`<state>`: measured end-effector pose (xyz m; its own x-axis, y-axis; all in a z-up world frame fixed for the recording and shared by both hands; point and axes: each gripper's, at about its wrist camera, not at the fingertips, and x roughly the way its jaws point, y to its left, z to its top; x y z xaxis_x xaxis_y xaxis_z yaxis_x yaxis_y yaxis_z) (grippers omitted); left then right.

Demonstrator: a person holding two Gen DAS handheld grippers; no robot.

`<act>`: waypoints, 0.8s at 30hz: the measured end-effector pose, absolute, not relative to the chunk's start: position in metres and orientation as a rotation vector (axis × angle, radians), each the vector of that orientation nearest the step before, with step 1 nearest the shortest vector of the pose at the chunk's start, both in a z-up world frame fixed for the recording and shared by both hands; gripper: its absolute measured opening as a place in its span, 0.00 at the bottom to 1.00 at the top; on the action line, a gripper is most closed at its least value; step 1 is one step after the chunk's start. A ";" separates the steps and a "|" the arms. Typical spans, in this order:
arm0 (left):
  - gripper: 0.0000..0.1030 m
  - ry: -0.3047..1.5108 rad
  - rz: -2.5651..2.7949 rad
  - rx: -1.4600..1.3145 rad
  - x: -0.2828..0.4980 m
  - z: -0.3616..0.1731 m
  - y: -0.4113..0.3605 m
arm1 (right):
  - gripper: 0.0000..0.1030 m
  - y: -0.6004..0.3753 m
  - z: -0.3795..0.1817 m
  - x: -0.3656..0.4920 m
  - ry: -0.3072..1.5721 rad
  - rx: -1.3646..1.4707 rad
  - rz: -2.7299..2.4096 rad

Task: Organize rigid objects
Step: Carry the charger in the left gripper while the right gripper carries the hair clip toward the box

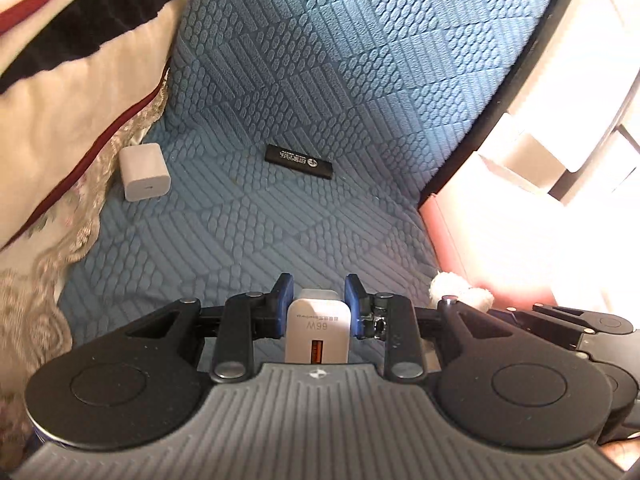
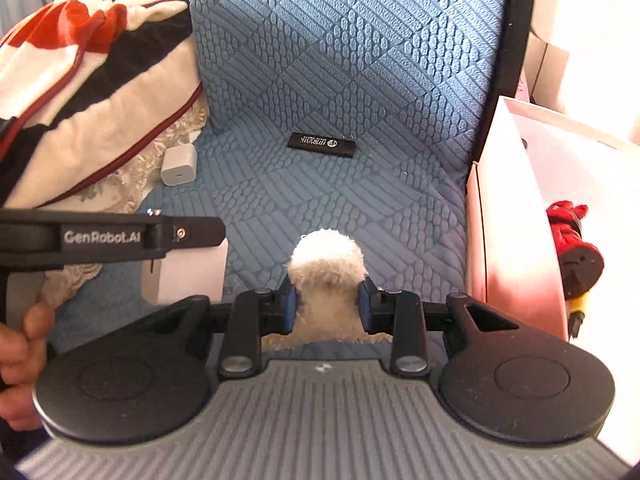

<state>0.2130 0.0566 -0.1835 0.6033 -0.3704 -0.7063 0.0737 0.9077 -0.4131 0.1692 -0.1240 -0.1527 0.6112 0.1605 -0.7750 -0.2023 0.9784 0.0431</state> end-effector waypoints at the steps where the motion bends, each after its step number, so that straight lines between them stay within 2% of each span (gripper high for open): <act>1: 0.32 0.889 -0.265 -0.368 0.209 -0.181 0.056 | 0.33 -0.124 -0.151 0.165 0.884 -0.049 0.208; 24: 0.32 0.819 -0.251 -0.441 0.151 -0.142 0.044 | 0.33 -0.137 -0.123 0.104 0.853 0.006 0.193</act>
<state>0.1508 0.0438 -0.1424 0.6605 -0.3807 -0.6472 0.0467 0.8811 -0.4707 0.1042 -0.1372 -0.1226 0.6415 0.1720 -0.7476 -0.1675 0.9824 0.0823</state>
